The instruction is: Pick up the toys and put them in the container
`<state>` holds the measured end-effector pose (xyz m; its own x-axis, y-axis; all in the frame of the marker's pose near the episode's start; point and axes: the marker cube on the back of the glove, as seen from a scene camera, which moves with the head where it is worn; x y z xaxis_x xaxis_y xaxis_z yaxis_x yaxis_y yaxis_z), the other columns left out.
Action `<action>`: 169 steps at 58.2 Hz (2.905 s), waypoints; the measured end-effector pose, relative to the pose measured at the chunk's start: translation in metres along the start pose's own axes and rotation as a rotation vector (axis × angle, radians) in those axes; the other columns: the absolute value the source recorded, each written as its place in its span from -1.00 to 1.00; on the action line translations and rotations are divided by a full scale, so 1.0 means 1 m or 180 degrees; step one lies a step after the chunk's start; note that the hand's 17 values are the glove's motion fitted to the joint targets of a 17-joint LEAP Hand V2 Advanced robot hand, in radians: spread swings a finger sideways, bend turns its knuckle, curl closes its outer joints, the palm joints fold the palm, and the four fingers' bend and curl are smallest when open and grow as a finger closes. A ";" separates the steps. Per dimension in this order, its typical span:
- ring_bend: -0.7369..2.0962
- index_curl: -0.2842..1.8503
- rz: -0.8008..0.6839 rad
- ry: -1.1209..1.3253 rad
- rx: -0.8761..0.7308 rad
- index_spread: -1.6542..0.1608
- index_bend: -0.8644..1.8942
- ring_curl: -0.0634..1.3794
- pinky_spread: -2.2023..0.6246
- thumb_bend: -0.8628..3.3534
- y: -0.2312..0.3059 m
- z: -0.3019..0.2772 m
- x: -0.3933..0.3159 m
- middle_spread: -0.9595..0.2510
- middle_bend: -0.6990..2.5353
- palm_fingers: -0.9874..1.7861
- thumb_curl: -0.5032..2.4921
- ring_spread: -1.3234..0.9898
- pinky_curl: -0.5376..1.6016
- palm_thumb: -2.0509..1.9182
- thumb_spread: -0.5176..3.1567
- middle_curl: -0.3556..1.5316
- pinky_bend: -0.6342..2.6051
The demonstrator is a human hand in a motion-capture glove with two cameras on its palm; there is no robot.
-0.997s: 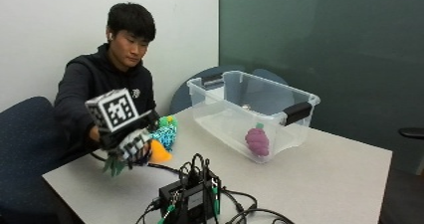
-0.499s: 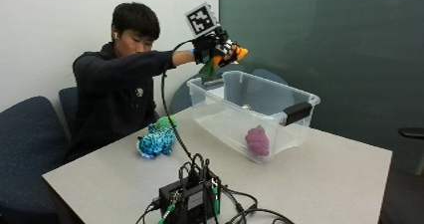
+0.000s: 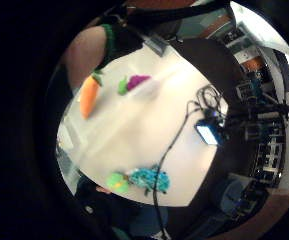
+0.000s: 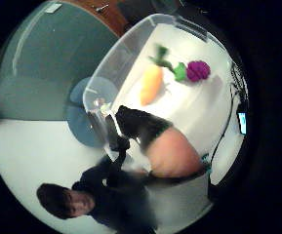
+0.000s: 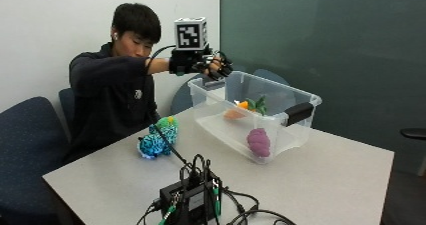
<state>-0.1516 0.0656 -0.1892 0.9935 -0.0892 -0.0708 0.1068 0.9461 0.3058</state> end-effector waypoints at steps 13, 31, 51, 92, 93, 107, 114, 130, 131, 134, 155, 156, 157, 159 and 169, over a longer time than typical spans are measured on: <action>-0.12 -0.44 0.0038 0.0171 -0.0180 0.61 -0.26 -0.59 0.58 -0.62 0.099 0.037 0.069 0.53 -0.37 -0.33 -0.51 0.07 -0.16 0.00 -0.04 -0.15 -0.09; -0.15 -0.43 0.0221 0.0286 -0.0817 0.52 -0.26 -0.60 0.58 -0.62 0.173 0.186 0.099 0.56 -0.41 -0.29 -0.53 0.07 -0.17 -0.01 -0.05 -0.18 -0.10; 0.40 -0.52 0.0027 0.0112 0.0740 0.59 -0.22 -0.27 0.34 -0.56 0.159 0.208 0.108 0.38 -0.07 0.61 -0.48 -0.06 -0.14 0.12 0.00 0.03 -0.03; 0.57 -0.22 -0.0122 -0.0337 0.1408 0.60 0.04 -0.17 0.29 -0.47 -0.050 -0.049 -0.041 0.31 0.07 0.55 -0.44 -0.06 -0.03 0.25 0.14 0.16 0.04; 0.56 -0.22 -0.0017 -0.0419 0.1320 0.59 0.04 -0.18 0.29 -0.48 -0.056 -0.049 -0.044 0.31 0.08 0.55 -0.45 -0.06 -0.03 0.24 0.14 0.16 0.04; 0.26 -0.21 0.0333 -0.0624 0.0097 0.62 -0.21 -0.30 0.41 -0.62 -0.082 -0.033 -0.026 0.36 -0.15 -0.34 -0.51 -0.03 -0.01 0.00 -0.02 0.04 0.07; 0.05 -0.28 0.0278 -0.0319 0.0215 0.62 -0.23 -0.54 0.50 -0.62 -0.067 -0.032 -0.019 0.44 -0.27 -0.39 -0.52 0.03 -0.11 -0.01 -0.06 -0.06 0.00; -0.07 -0.31 -0.0595 -0.0285 0.0156 0.61 -0.24 -0.63 0.57 -0.61 0.024 0.001 -0.008 0.51 -0.35 -0.32 -0.52 0.07 -0.17 0.01 -0.08 -0.13 -0.08; -0.07 -0.31 -0.0693 -0.0256 0.0124 0.61 -0.24 -0.63 0.57 -0.61 0.032 0.007 -0.008 0.51 -0.35 -0.32 -0.52 0.07 -0.17 0.01 -0.08 -0.13 -0.08; -0.09 -0.31 -0.0872 -0.0218 -0.0009 0.60 -0.24 -0.64 0.57 -0.61 0.056 0.025 -0.009 0.51 -0.36 -0.31 -0.52 0.07 -0.17 0.01 -0.08 -0.14 -0.09; -0.11 -0.33 -0.1312 0.0253 -0.0893 0.51 -0.25 -0.63 0.58 -0.61 0.168 0.205 -0.024 0.52 -0.42 -0.25 -0.51 0.07 -0.17 0.02 -0.08 -0.18 -0.06; -0.11 -0.33 -0.1350 0.0259 -0.0842 0.51 -0.25 -0.64 0.58 -0.60 0.169 0.210 -0.023 0.52 -0.43 -0.24 -0.51 0.07 -0.17 0.02 -0.08 -0.19 -0.06; -0.08 -0.34 -0.1380 0.0252 -0.0772 0.50 -0.26 -0.63 0.58 -0.60 0.169 0.214 -0.022 0.52 -0.44 -0.21 -0.51 0.07 -0.17 0.02 -0.08 -0.19 -0.05; -0.02 -0.35 -0.1407 0.0208 -0.0587 0.49 -0.28 -0.60 0.57 -0.60 0.168 0.221 -0.023 0.52 -0.47 -0.16 -0.50 0.06 -0.16 0.03 -0.08 -0.21 -0.02; 0.31 -0.39 -0.1280 -0.0264 0.0057 0.55 -0.27 -0.44 0.36 -0.53 0.156 0.231 -0.032 0.42 -0.36 0.44 -0.47 -0.09 -0.13 0.16 0.03 -0.17 0.09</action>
<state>-0.1572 0.1435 0.0802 0.8721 -0.4764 -0.1114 0.4873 0.8251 0.2858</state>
